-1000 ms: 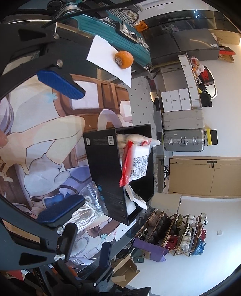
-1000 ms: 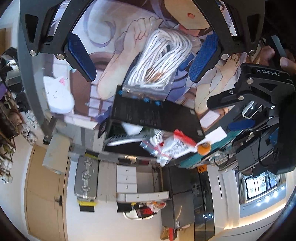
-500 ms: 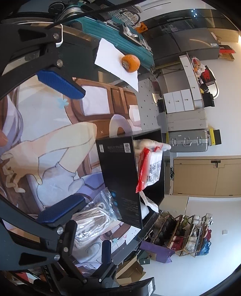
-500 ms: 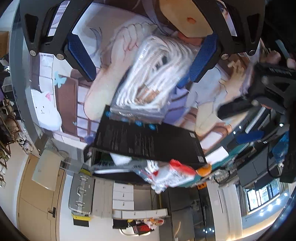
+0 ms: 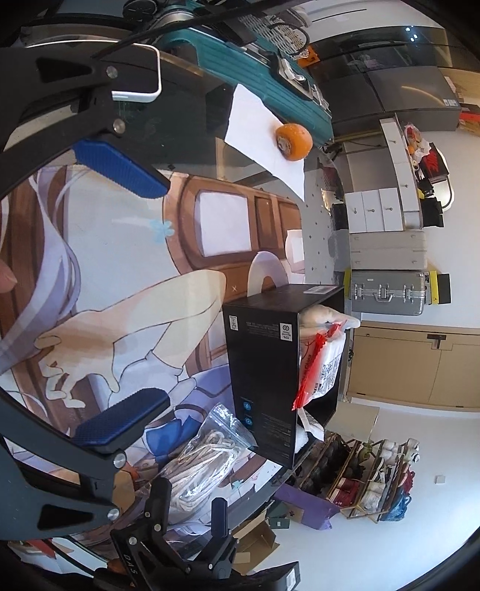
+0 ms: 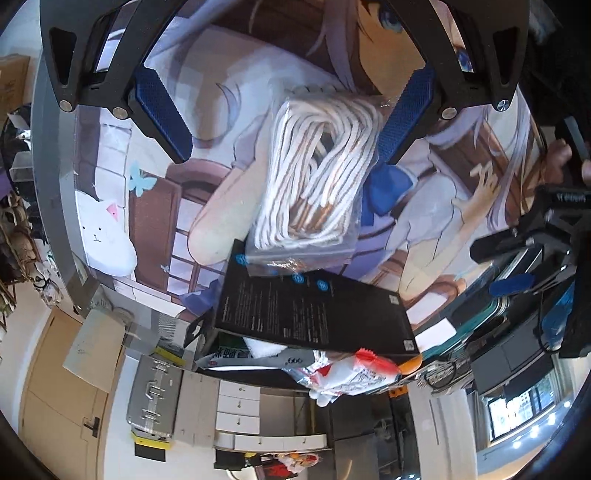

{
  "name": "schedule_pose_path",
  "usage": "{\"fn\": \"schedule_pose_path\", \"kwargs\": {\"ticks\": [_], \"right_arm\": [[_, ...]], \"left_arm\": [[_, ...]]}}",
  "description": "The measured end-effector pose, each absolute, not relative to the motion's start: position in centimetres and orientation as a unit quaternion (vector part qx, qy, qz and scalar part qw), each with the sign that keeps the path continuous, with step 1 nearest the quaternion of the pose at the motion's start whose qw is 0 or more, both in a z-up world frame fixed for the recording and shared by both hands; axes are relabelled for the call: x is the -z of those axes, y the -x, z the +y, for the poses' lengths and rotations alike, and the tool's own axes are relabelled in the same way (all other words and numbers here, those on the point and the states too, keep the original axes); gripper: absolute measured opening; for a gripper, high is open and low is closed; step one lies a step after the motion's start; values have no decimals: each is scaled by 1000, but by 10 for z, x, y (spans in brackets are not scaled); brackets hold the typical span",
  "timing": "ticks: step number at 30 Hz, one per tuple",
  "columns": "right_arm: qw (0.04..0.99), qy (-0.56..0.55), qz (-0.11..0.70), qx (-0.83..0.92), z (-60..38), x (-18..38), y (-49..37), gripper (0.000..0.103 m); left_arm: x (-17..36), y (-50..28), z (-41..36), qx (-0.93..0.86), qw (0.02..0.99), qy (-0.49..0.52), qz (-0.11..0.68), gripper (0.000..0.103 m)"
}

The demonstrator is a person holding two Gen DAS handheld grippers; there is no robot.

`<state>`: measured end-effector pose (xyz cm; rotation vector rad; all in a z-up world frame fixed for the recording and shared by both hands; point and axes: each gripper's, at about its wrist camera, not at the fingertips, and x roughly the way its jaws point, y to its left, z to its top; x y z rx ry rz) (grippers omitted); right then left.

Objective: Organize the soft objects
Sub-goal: 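Reach down and grasp the second bagged white rope with the right tool, then lift and carry the bagged rope over the black box with the right tool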

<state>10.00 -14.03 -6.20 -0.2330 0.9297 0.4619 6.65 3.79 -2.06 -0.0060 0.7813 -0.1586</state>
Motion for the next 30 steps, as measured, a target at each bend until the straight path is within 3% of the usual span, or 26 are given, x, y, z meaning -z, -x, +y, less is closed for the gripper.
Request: {"fn": "schedule_pose_path", "kwargs": {"ticks": [15, 18, 19, 22, 26, 30], "right_arm": [[864, 99, 441, -222, -130, 70, -103, 102], [866, 102, 433, -228, -129, 69, -102, 86], [867, 107, 430, -228, -128, 68, -101, 73], [865, 106, 425, -245, -130, 64, -99, 54], [862, 96, 421, -265, -136, 62, -97, 45], [865, 80, 406, -284, -143, 53, -92, 42]], "left_arm": [[31, -80, 53, 54, 909, 46, 411, 103], [31, -80, 46, 56, 909, 33, 412, 103], [31, -80, 46, 58, 909, 32, 412, 103], [31, -80, 43, 62, 909, 30, 412, 103], [30, -79, 41, 66, 909, 29, 411, 103], [28, -78, 41, 65, 910, 29, 409, 103]]}}
